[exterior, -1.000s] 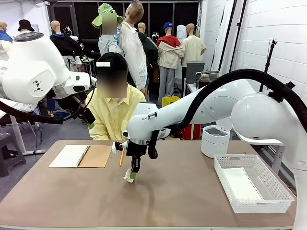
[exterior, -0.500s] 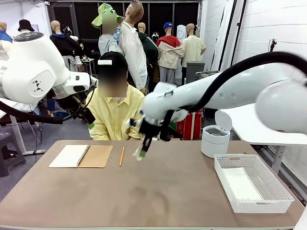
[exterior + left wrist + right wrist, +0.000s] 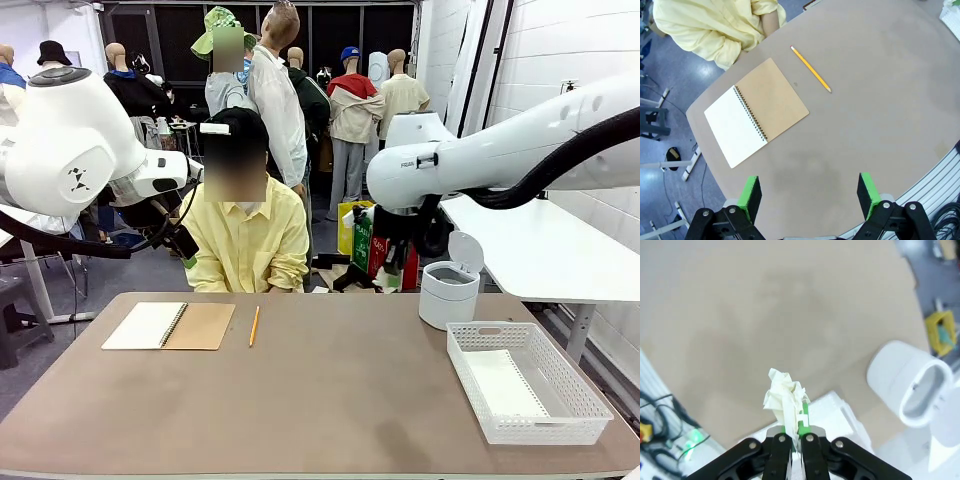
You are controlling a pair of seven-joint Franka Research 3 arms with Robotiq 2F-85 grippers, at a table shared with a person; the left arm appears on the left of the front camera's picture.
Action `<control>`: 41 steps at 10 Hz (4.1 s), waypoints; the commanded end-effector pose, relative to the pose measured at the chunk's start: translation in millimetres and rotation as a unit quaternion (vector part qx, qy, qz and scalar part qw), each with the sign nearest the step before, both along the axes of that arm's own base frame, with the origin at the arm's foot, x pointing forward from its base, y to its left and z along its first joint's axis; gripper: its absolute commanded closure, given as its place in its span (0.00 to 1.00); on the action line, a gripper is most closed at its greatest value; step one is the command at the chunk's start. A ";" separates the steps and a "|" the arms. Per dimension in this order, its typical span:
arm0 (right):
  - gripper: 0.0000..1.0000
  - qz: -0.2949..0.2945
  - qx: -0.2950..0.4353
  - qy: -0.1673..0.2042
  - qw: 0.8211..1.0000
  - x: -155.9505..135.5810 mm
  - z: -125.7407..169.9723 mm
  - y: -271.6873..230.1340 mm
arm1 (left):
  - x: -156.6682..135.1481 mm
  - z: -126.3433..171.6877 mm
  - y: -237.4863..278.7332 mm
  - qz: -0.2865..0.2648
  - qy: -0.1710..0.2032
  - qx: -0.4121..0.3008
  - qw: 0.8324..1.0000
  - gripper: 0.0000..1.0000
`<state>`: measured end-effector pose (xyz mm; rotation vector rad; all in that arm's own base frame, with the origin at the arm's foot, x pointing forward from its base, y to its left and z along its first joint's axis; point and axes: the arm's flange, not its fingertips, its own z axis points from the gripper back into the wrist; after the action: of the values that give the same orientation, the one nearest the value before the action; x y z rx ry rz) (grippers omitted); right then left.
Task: Sort the paper based on its condition.
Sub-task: If a person hands you a paper, place it in the Organizing basket , and if it's crumpled, put it in the Trash can.
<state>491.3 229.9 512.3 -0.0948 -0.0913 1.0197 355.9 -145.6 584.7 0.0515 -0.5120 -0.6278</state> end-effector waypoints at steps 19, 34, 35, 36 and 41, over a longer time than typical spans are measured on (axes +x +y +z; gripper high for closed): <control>1.00 -0.129 -0.143 -0.140 0.971 89.0 -26.2 -95.5 | 0.2 0.5 0.9 0.000 -0.002 -0.002 1.000 0.00; 0.61 -0.147 -0.155 -0.146 0.966 139.1 -56.3 -115.3 | 0.2 0.5 0.9 0.000 -0.002 -0.002 1.000 0.00; 0.41 -0.148 -0.153 -0.147 0.966 139.1 -56.1 -115.7 | 0.2 0.5 0.9 0.000 -0.002 -0.002 1.000 0.00; 0.21 -0.148 -0.154 -0.146 0.966 139.1 -56.2 -115.7 | 0.2 0.5 0.9 0.000 -0.002 -0.002 1.000 0.00; 0.00 -0.144 -0.138 -0.141 0.970 139.4 -53.9 -120.6 | 0.2 0.5 0.9 0.000 -0.002 -0.002 1.000 0.00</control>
<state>624.7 112.2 456.0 -0.4994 -0.1809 0.7305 355.9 -145.6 584.6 0.0515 -0.5119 -0.6279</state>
